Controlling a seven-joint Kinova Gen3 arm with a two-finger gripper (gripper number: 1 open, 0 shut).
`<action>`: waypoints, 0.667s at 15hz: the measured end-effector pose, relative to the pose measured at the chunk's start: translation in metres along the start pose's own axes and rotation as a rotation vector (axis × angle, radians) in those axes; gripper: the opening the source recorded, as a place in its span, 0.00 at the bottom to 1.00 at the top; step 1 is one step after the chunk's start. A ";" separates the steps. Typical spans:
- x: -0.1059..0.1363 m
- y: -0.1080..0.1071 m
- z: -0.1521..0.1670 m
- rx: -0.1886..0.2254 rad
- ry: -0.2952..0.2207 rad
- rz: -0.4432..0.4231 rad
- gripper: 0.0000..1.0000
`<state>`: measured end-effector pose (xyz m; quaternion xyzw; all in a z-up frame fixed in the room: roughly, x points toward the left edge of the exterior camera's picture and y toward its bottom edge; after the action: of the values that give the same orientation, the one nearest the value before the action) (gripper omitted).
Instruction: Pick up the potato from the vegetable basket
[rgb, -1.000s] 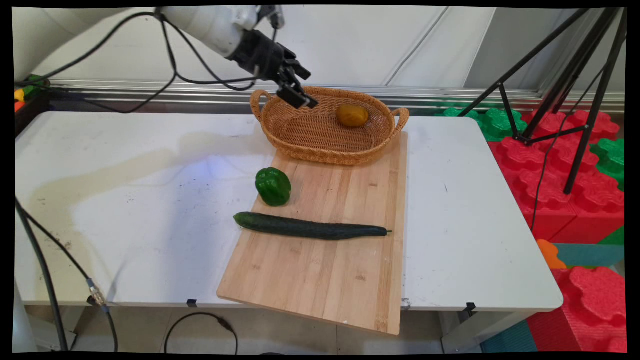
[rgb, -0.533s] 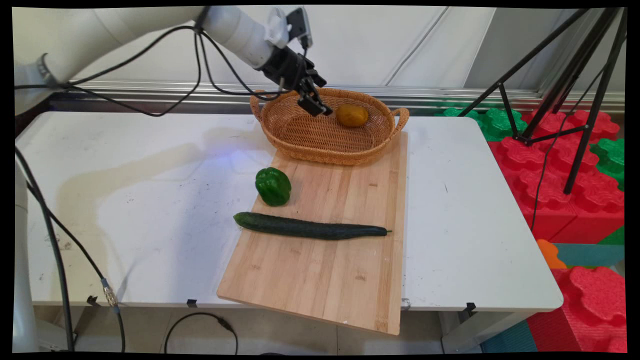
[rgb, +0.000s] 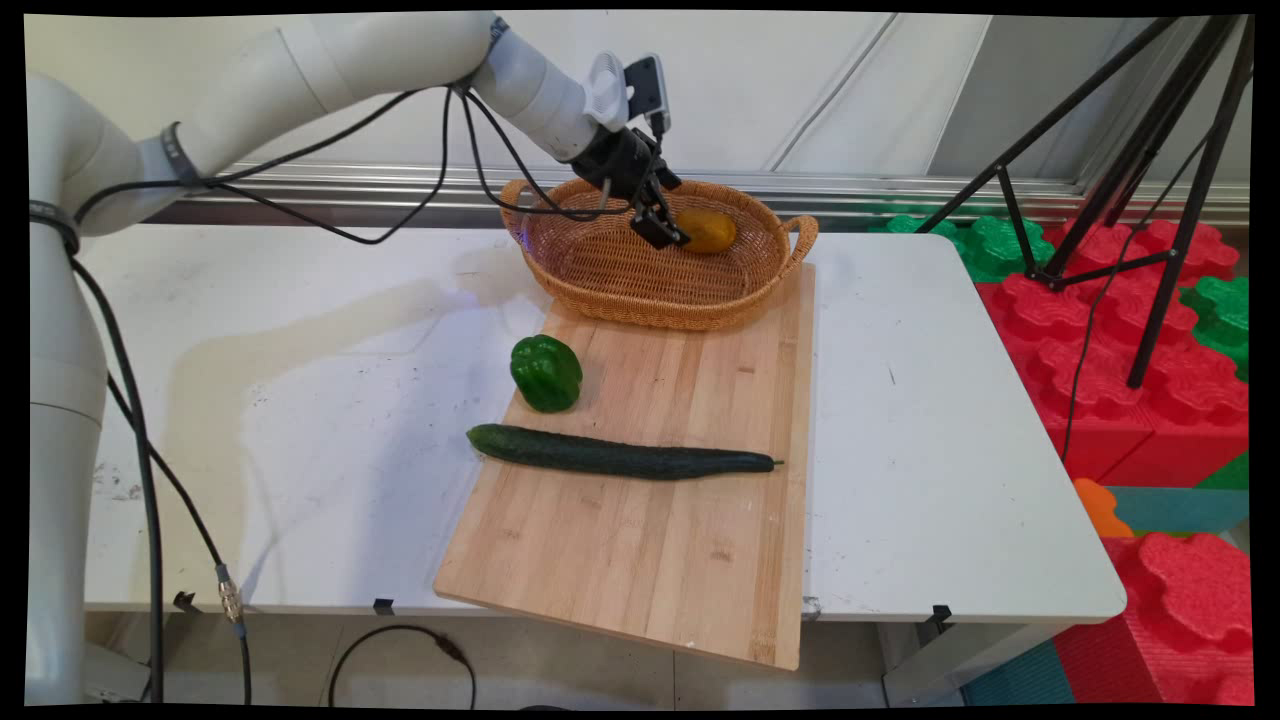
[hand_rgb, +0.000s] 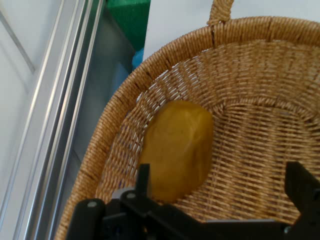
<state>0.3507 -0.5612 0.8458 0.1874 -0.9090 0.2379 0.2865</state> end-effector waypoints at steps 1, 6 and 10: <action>0.000 -0.001 0.007 0.002 -0.005 0.008 1.00; 0.001 -0.005 0.035 0.007 -0.026 0.043 1.00; 0.003 -0.008 0.054 0.013 -0.032 0.069 1.00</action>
<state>0.3289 -0.5974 0.8105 0.1614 -0.9179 0.2504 0.2622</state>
